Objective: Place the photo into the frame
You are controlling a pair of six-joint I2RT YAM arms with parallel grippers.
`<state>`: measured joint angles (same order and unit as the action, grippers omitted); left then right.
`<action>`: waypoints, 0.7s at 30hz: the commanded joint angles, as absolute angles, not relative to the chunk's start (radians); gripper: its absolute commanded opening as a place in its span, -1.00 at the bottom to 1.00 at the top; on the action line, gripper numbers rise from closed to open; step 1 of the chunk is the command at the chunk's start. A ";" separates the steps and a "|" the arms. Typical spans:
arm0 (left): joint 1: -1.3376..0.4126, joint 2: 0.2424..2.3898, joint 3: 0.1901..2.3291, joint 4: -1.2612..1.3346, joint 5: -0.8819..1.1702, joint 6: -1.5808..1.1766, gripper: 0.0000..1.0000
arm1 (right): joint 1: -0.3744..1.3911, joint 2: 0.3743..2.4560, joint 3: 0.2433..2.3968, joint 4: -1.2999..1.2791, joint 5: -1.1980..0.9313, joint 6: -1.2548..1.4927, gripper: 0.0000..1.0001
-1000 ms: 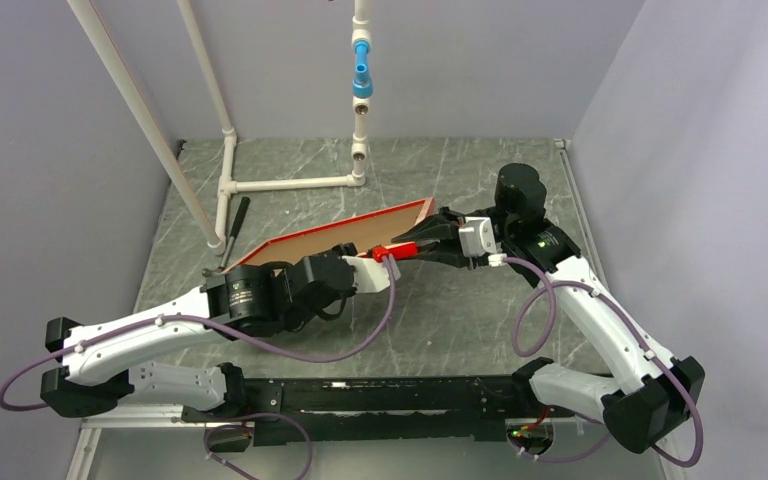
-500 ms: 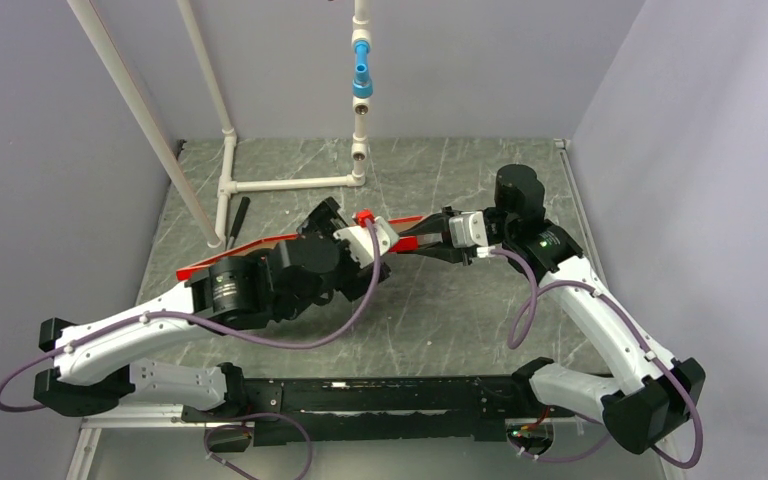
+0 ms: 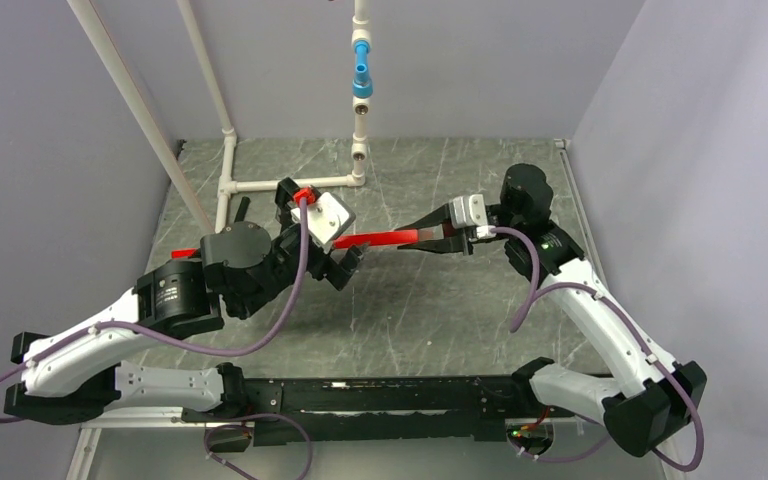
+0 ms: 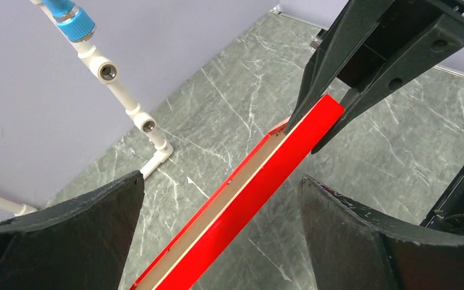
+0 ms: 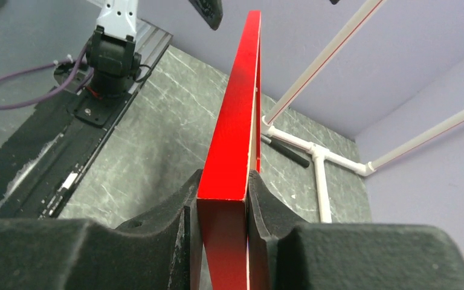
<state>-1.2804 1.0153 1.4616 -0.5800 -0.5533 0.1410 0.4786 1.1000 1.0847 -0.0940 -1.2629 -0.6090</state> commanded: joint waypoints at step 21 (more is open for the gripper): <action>-1.278 1.021 1.417 -0.618 -0.662 0.007 0.99 | 0.253 1.083 1.032 -0.079 -1.399 0.176 -1.00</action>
